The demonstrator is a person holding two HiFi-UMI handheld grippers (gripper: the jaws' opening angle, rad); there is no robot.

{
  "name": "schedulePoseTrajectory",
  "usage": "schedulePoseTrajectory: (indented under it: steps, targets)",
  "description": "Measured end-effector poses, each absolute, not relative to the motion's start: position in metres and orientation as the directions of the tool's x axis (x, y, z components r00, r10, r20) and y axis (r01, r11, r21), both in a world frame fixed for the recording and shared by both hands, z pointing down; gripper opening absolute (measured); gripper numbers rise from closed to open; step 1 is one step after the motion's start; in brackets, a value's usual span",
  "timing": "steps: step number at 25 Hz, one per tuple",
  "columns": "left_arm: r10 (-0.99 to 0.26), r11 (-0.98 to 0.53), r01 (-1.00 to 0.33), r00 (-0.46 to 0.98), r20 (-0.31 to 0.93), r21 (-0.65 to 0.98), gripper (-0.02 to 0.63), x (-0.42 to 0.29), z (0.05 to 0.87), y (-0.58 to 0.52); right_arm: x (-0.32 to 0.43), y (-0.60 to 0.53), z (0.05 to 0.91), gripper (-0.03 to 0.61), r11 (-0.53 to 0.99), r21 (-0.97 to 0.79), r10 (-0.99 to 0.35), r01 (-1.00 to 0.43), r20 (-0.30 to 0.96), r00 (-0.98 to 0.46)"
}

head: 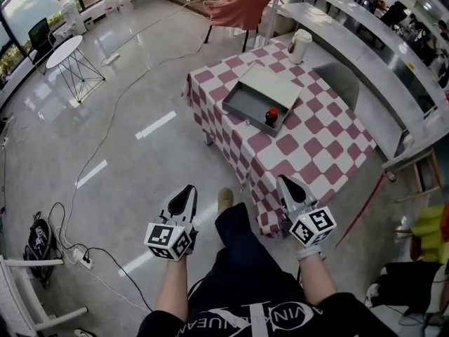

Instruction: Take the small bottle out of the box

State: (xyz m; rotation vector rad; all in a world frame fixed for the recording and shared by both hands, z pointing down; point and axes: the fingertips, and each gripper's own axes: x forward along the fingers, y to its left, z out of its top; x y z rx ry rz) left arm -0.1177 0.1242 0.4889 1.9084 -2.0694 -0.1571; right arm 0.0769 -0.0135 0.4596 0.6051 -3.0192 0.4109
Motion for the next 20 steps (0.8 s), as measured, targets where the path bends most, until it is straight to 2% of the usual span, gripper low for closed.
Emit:
schedulePoseTrajectory:
  steps: [10, 20]
  targets:
    - [-0.983, 0.13, -0.949, -0.085, 0.165, 0.286, 0.026, -0.173, 0.486, 0.089, 0.031, -0.06, 0.457, 0.006, 0.889, -0.242, -0.379, -0.389, 0.088, -0.921]
    - [-0.985, 0.033, -0.954, 0.019, 0.17, 0.298, 0.026, -0.197, 0.491, 0.014, 0.0, -0.123, 0.473, 0.006, 0.853, -0.213, -0.46, -0.476, 0.121, -0.88]
